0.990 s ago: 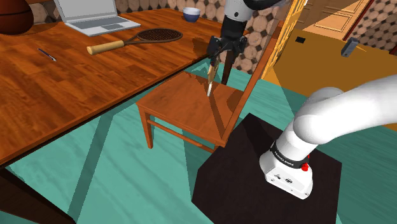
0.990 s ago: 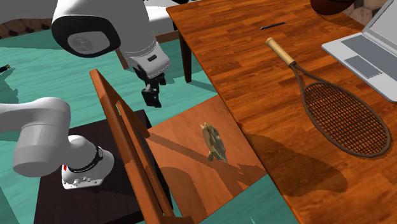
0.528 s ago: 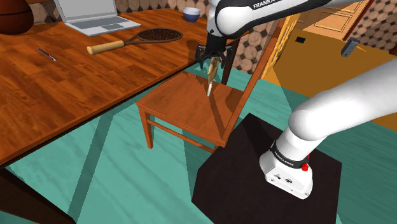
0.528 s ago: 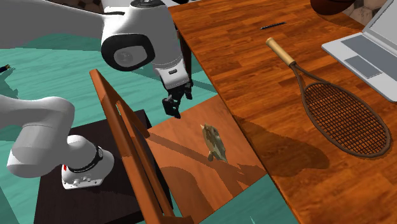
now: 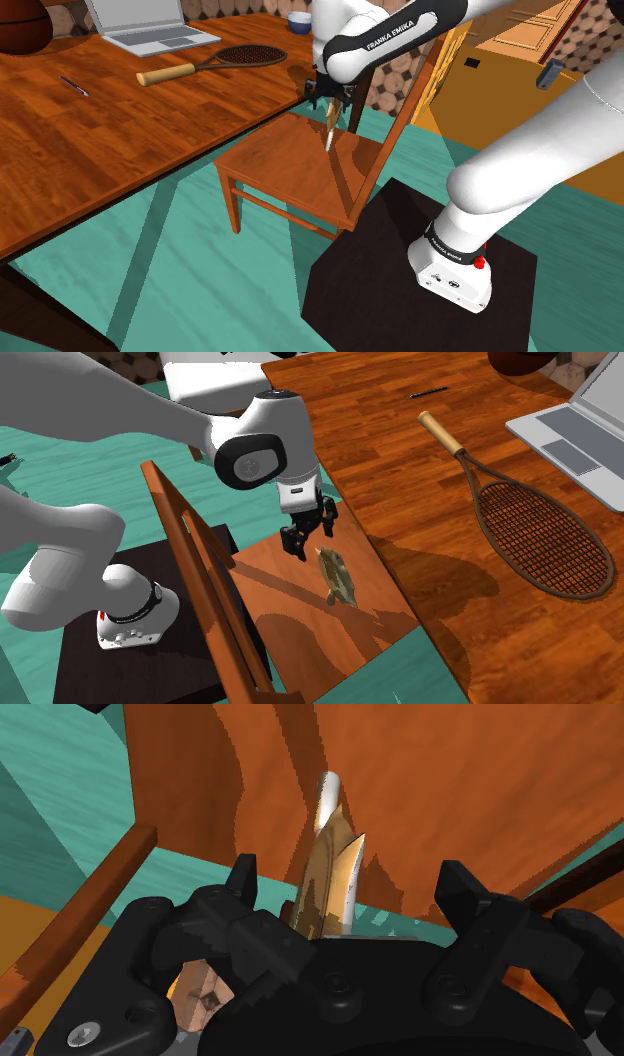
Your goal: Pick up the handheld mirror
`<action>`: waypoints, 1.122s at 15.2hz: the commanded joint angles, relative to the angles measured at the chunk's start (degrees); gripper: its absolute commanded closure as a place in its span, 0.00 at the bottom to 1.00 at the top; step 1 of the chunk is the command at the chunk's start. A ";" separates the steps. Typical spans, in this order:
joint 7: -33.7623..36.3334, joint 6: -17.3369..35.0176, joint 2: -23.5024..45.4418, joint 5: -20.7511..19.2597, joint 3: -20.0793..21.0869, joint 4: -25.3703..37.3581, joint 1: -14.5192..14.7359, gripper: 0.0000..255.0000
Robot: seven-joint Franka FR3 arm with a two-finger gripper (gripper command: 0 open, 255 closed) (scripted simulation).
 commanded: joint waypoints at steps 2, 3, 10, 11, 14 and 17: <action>2.65 2.14 1.81 -1.94 0.63 -0.79 -0.67 0.00; 3.20 2.84 2.30 -2.44 0.75 -1.12 -0.80 0.00; 4.74 4.46 3.57 -3.75 1.13 -1.86 -1.10 1.00; 4.75 4.46 3.58 -3.75 1.14 -1.85 -1.10 1.00; 4.75 4.47 3.58 -3.75 1.14 -1.86 -1.10 1.00; 4.70 4.61 3.66 -3.86 1.06 -1.90 -1.19 1.00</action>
